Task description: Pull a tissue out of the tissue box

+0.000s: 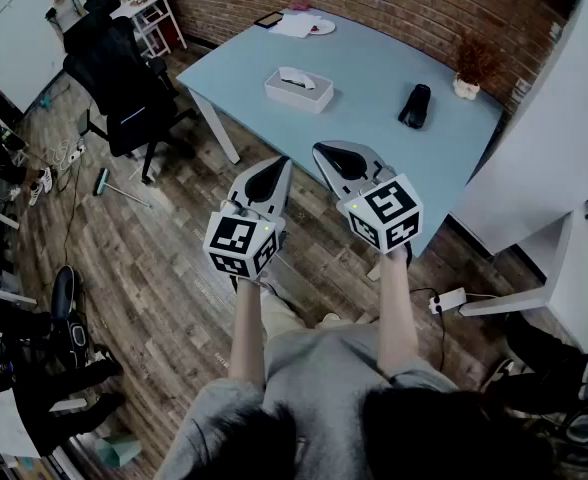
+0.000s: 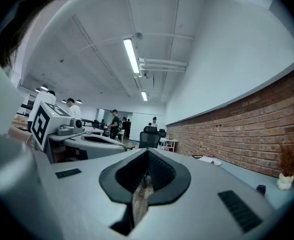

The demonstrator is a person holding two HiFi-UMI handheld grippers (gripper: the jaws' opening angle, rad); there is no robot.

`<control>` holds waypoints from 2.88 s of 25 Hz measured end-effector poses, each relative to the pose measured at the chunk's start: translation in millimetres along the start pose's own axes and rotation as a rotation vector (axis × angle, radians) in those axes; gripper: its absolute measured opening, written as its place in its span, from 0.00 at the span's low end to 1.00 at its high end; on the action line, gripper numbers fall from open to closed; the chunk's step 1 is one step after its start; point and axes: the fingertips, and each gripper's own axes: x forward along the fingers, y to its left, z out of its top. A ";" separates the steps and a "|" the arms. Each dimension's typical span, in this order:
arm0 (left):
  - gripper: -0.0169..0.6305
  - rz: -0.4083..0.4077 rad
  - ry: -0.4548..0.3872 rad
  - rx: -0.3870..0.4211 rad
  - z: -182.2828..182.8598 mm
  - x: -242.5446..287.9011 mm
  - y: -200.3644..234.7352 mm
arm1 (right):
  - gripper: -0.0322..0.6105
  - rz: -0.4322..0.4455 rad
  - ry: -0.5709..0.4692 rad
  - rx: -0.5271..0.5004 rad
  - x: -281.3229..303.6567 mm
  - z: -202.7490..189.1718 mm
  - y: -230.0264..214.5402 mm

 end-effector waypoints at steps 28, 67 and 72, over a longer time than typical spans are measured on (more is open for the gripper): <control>0.03 -0.009 0.091 -0.071 -42.0 26.4 59.3 | 0.05 -0.041 0.066 0.106 55.2 -41.2 -26.6; 0.03 -0.159 0.094 -0.121 -70.9 143.5 230.1 | 0.05 -0.194 0.073 0.184 223.9 -65.7 -135.9; 0.03 -0.146 0.109 -0.131 -69.0 175.2 247.0 | 0.05 -0.209 0.100 0.168 242.6 -67.1 -173.1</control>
